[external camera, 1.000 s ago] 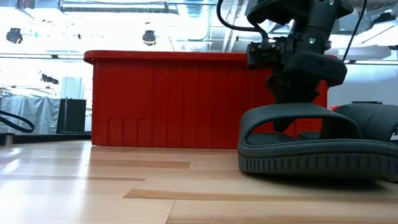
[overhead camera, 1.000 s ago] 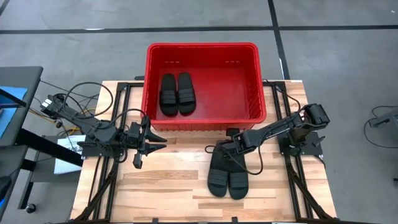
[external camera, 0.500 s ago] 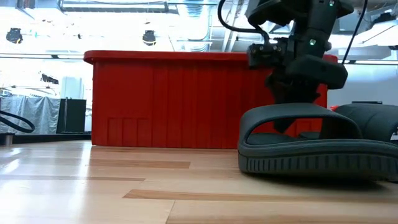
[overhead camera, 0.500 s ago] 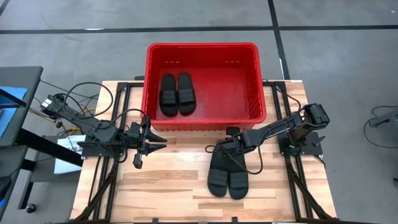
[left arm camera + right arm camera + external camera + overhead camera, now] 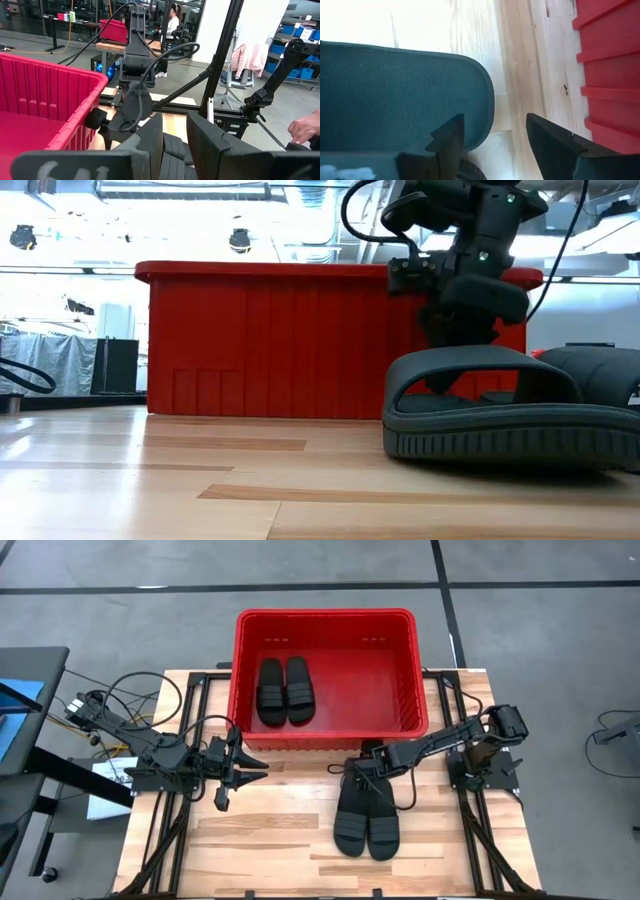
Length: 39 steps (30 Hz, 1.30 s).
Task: Pick and place slides into bin
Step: Put the left black slide into the red bin
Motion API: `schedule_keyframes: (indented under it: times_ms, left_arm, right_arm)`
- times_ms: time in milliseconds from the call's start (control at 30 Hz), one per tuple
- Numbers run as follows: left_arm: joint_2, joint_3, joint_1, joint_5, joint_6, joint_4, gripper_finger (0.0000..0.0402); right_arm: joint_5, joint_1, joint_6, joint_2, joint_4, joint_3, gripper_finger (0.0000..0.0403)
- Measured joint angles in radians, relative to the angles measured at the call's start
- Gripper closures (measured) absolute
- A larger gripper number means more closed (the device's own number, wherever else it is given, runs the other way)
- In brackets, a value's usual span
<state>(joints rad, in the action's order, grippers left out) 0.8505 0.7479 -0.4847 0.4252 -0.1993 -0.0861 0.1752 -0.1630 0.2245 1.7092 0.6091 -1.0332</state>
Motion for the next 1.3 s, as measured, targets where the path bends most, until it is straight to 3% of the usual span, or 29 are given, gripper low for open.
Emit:
schedule_keyframes:
  times_ms: [200, 567, 667, 800, 867, 1300]
  left_arm:
    - [0.0, 0.0, 0.0, 0.0, 0.0, 0.0, 0.0325]
    - [0.0, 0.0, 0.0, -0.002, -0.031, 0.016, 0.0325]
    - [0.0, 0.0, 0.0, -0.002, -0.046, 0.022, 0.0325]
    - [0.0, 0.0, 0.0, -0.002, -0.048, 0.025, 0.0325]
    - [0.0, 0.0, 0.0, -0.002, -0.048, 0.028, 0.0325]
    - [0.0, 0.0, 0.0, -0.003, -0.048, 0.041, 0.0325]
  right_arm:
    - [-0.014, -0.001, -0.023, 0.006, -0.009, 0.0, 0.0192]
    - [-0.012, -0.001, -0.016, 0.135, -0.027, -0.009, 0.0215]
    - [-0.014, -0.001, 0.002, 0.141, -0.028, -0.009, 0.0247]
    - [-0.02, -0.002, 0.004, 0.129, -0.031, -0.005, 0.0351]
    - [-0.024, -0.001, 0.003, 0.122, -0.031, -0.002, 0.0384]
    - [-0.009, -0.038, 0.019, 0.12, 0.003, -0.023, 0.0401]
